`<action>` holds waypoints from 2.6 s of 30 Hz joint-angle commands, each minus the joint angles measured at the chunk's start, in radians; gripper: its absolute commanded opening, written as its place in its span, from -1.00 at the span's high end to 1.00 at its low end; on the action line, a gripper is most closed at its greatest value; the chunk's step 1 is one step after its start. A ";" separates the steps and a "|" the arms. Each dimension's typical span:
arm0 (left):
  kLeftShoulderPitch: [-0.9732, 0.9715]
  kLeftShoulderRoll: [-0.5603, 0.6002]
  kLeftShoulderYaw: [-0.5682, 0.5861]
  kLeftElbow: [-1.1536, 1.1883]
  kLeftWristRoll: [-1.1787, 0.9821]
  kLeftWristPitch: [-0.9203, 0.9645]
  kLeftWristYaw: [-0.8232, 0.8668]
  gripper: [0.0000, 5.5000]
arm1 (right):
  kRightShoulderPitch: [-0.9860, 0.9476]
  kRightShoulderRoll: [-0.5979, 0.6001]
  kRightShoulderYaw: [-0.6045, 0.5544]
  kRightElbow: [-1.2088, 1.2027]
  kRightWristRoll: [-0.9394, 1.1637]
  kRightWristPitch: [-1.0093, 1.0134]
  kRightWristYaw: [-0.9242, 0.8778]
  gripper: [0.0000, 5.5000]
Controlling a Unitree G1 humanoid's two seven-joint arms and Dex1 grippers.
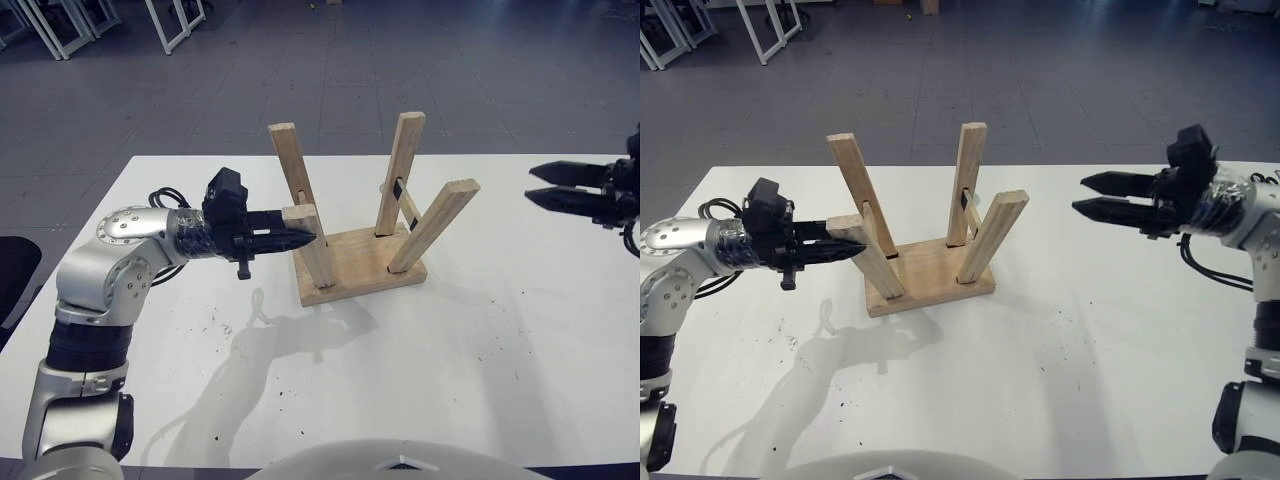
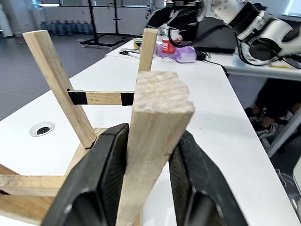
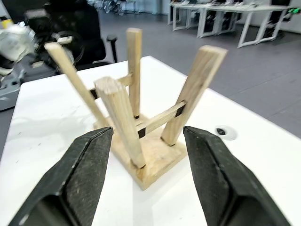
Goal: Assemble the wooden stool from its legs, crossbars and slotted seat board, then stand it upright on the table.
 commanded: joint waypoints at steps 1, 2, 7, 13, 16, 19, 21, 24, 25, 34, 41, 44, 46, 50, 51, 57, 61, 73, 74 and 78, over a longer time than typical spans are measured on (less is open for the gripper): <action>-0.032 0.025 -0.029 0.086 0.039 -0.041 -0.117 0.57 | -0.026 0.067 0.078 -0.033 -0.036 -0.016 0.002 0.00; -0.039 0.026 -0.030 0.107 0.045 -0.053 -0.136 0.57 | -0.035 0.086 0.101 -0.040 -0.041 -0.013 0.004 0.00; -0.068 0.014 -0.045 0.192 0.078 -0.097 -0.207 0.57 | -0.035 0.146 0.202 -0.155 -0.030 0.040 0.037 0.00; -0.052 0.006 -0.050 0.208 0.088 -0.116 -0.213 0.57 | -0.083 0.222 0.205 -0.152 -0.035 0.048 -0.017 0.00; -0.046 0.007 -0.048 0.210 0.088 -0.116 -0.209 0.58 | -0.080 0.230 0.224 -0.150 -0.051 0.038 -0.012 0.14; -0.042 0.010 -0.045 0.218 0.088 -0.117 -0.210 0.58 | -0.083 0.228 0.246 -0.138 -0.074 0.034 -0.003 0.35; -0.037 0.014 -0.042 0.224 0.087 -0.117 -0.212 0.58 | -0.090 0.228 0.248 -0.123 -0.082 0.039 -0.001 0.49; -0.012 0.024 -0.021 0.176 0.037 -0.069 -0.214 0.58 | -0.077 0.212 0.232 -0.148 -0.040 0.088 0.021 0.50; -0.002 0.035 -0.008 0.141 0.006 -0.038 -0.218 0.58 | -0.061 0.197 0.215 -0.179 -0.003 0.120 0.040 0.50; -0.400 -0.140 -0.009 0.545 -0.120 0.296 -0.182 0.48 | -0.403 0.357 0.114 0.343 0.110 0.377 -0.066 0.44; -0.611 -0.350 0.201 1.291 -0.081 0.178 0.255 0.30 | -0.562 0.518 0.038 1.027 -0.079 0.086 -0.546 0.07; -0.615 -0.332 0.280 1.371 -0.074 0.106 0.358 0.30 | -0.582 0.503 -0.052 1.090 -0.054 0.018 -0.652 0.07; -0.606 -0.320 0.310 1.400 -0.045 0.095 0.383 0.30 | -0.575 0.499 -0.071 1.112 -0.085 0.002 -0.683 0.07; -0.589 -0.291 0.335 1.391 -0.001 0.148 0.295 0.30 | -0.549 0.484 -0.088 1.118 -0.139 0.028 -0.638 0.07; -0.575 -0.278 0.306 1.355 0.024 0.167 0.217 0.30 | -0.540 0.471 -0.090 1.114 -0.148 0.042 -0.615 0.07; -0.263 -0.255 0.021 0.813 0.218 -0.079 -0.169 0.17 | -0.504 0.402 -0.104 1.072 -0.163 0.176 -0.439 -0.22; -0.178 -0.226 -0.044 0.693 0.306 -0.265 -0.238 -0.04 | -0.499 0.386 -0.098 1.031 -0.163 0.289 -0.318 -0.46; -0.278 -0.373 -0.096 0.904 0.449 -0.560 -0.160 -0.61 | -0.403 0.289 0.064 0.823 -0.261 0.412 -0.042 -0.63; -0.282 -0.370 -0.106 0.922 0.463 -0.569 -0.174 -0.54 | -0.386 0.280 0.077 0.800 -0.272 0.391 -0.028 -0.63; -0.289 -0.338 -0.134 0.967 0.500 -0.573 -0.241 -0.30 | -0.320 0.252 0.116 0.737 -0.351 0.181 -0.062 -0.63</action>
